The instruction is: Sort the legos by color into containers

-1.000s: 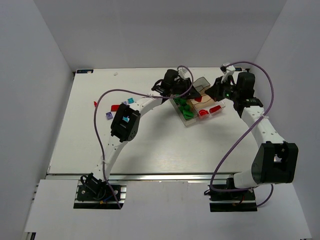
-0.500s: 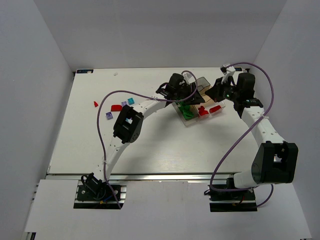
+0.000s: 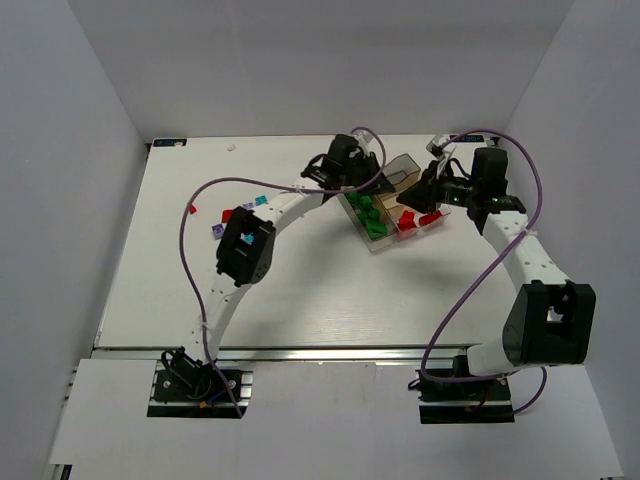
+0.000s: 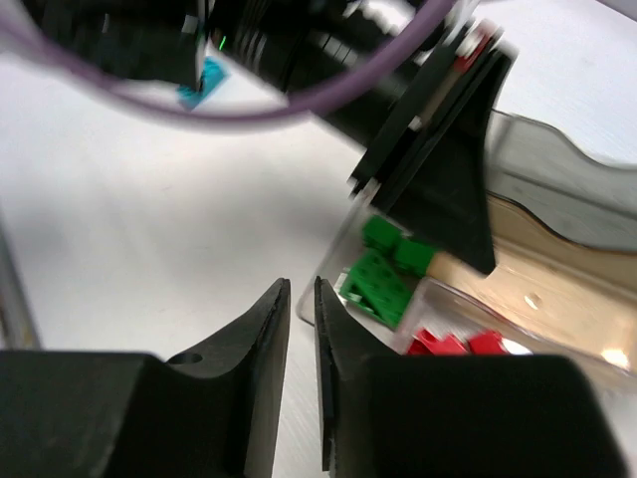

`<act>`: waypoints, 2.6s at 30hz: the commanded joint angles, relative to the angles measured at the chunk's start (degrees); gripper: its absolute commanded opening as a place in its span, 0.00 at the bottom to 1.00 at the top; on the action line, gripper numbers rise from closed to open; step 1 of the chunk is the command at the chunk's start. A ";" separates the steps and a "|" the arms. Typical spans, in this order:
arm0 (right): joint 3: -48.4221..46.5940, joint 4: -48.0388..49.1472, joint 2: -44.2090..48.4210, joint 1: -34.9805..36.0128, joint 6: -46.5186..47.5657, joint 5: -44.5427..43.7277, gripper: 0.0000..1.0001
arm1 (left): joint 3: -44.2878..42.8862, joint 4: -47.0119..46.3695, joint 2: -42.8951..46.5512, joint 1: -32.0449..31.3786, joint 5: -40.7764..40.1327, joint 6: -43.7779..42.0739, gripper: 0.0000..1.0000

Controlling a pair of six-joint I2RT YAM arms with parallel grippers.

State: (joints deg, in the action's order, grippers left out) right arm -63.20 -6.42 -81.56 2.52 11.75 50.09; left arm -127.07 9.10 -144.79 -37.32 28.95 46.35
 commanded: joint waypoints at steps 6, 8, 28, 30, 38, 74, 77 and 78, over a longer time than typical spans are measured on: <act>-7.45 -6.41 -5.35 4.32 8.55 7.77 0.25 | 24.17 10.30 32.53 12.68 -16.18 -11.01 0.20; -9.83 -10.17 -8.16 6.17 9.87 3.91 0.26 | 30.18 13.29 38.84 15.77 -18.66 -11.63 0.38; -16.79 -18.11 -15.21 16.99 10.75 -11.94 0.47 | 25.66 44.23 30.73 28.36 -38.70 21.49 0.75; -15.99 -18.02 -15.03 17.08 10.84 -12.38 0.47 | 21.01 48.98 28.70 28.88 -40.98 25.09 0.75; -15.29 -17.75 -15.03 16.72 10.05 -13.87 0.48 | 17.11 57.42 24.12 29.94 -46.00 33.19 0.79; -16.08 -19.69 -13.37 15.67 10.40 -15.63 0.48 | 21.33 43.37 21.73 34.25 -37.38 23.39 0.00; -15.11 -18.29 -11.53 14.88 7.95 -16.68 0.40 | 23.95 38.11 26.91 33.72 -33.98 13.91 0.00; -14.68 -16.28 -10.91 14.70 6.98 -17.99 0.35 | 25.71 32.79 29.98 33.11 -31.35 11.77 0.00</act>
State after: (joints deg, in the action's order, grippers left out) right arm -78.61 -25.47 -97.03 18.24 20.99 33.89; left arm -103.46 50.96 -125.89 -2.98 -7.03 68.51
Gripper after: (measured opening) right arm 0.371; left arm 0.466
